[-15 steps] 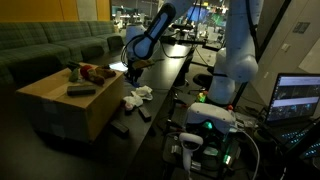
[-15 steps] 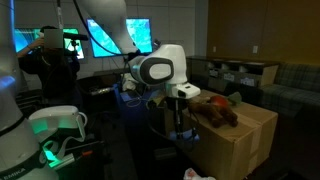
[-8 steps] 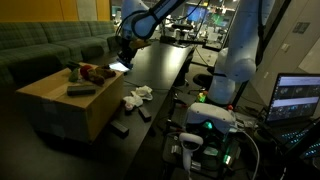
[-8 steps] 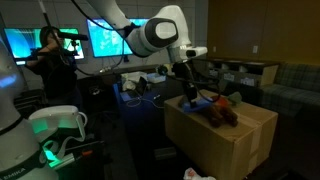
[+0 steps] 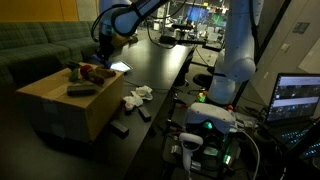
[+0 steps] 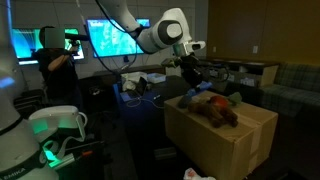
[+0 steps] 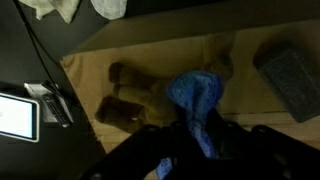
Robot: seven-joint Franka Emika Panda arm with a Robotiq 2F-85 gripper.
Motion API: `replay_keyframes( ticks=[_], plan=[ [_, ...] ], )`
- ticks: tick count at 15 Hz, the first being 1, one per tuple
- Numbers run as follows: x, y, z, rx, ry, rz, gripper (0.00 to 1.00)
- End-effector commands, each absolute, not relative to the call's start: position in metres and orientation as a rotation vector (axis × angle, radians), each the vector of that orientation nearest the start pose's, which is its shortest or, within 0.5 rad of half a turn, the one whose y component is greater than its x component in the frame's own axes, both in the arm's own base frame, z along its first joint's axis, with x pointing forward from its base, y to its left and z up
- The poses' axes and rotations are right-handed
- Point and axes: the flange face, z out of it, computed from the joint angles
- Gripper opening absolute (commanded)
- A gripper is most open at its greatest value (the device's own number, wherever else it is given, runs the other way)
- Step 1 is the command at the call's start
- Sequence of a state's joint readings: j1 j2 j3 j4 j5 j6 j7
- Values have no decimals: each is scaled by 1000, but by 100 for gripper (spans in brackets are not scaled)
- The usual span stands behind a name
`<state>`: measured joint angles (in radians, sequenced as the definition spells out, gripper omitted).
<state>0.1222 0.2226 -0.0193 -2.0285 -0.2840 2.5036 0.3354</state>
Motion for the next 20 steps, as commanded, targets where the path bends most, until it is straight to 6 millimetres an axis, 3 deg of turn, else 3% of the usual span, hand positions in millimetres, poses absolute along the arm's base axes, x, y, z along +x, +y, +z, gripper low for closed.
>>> replay_keyframes(
  ticks=[1, 10, 15, 20],
  plan=[
    [655, 97, 355, -3202, -135, -543, 14],
    [723, 155, 313, -3087, -433, -714, 13],
    [743, 184, 290, -3042, -616, -714, 13],
    [758, 193, 280, -3048, -682, -743, 13]
  ],
)
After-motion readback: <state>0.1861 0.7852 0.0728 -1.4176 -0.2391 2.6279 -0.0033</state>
